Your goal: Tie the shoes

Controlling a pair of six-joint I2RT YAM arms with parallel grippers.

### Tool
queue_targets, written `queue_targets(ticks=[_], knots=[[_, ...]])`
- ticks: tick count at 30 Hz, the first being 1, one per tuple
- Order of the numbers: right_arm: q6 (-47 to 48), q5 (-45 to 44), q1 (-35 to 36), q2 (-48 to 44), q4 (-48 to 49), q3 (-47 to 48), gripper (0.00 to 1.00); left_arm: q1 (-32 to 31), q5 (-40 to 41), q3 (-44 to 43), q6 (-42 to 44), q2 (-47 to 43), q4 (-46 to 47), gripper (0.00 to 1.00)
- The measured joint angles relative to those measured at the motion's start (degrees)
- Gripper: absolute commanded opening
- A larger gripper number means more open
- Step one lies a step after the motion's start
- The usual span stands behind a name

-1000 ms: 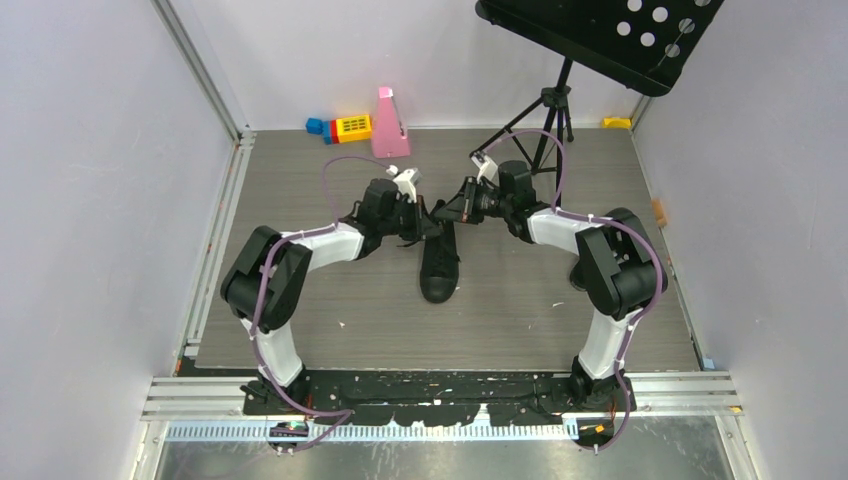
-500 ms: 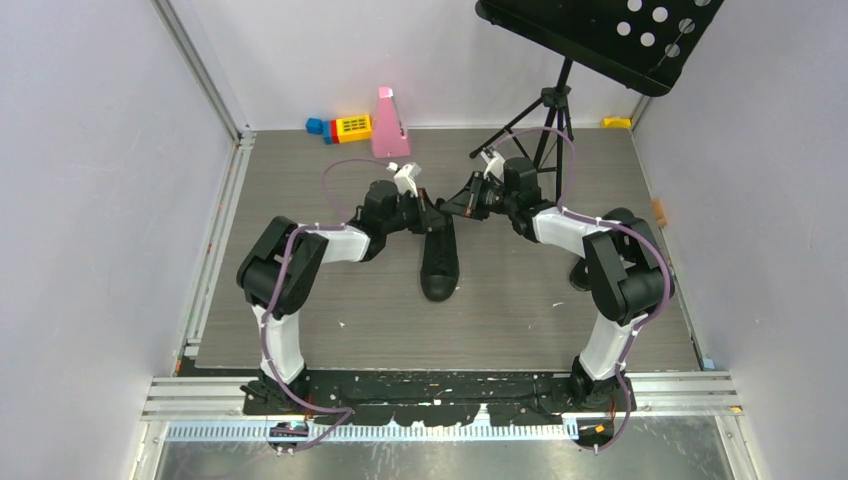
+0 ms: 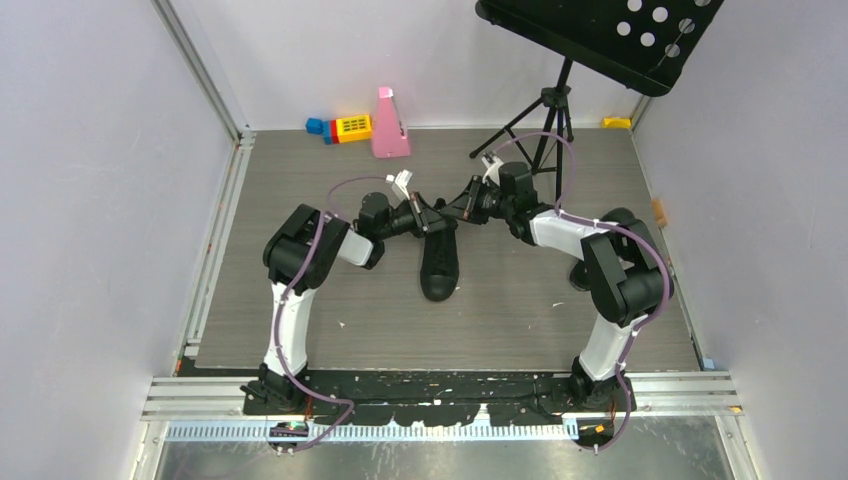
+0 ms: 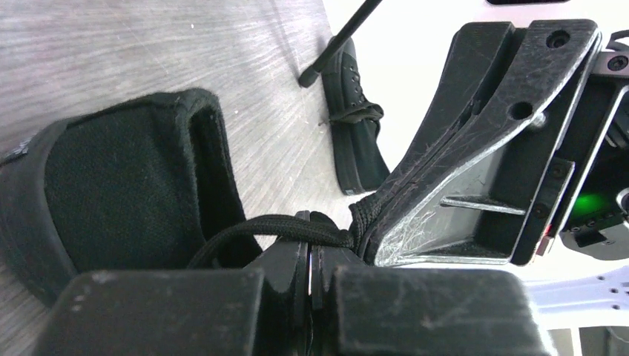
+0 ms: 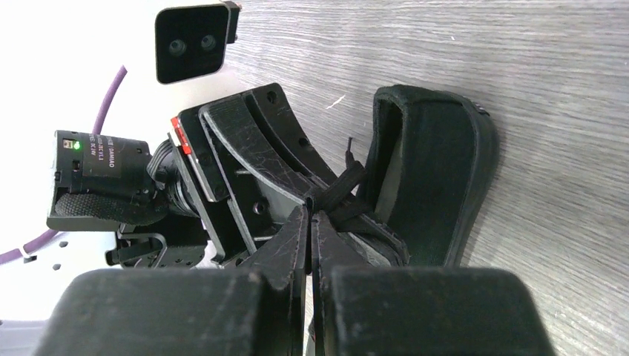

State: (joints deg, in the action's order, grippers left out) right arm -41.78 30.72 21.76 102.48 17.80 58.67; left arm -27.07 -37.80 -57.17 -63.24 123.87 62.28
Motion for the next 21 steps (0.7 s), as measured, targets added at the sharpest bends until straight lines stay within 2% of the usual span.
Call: queue_targets(ticks=[13,21], knots=[[5.4,-9.9,4.2,-0.6,-10.1,3.9,0.0,0.6,-4.3,-1.6,-16.2,6.3,8.7,0.0],[10.5,-17.2,7.0,-1.4,-19.3,8.2,0.14,0.6,-4.8,-2.1,-20.8,7.5,11.2,0.0]])
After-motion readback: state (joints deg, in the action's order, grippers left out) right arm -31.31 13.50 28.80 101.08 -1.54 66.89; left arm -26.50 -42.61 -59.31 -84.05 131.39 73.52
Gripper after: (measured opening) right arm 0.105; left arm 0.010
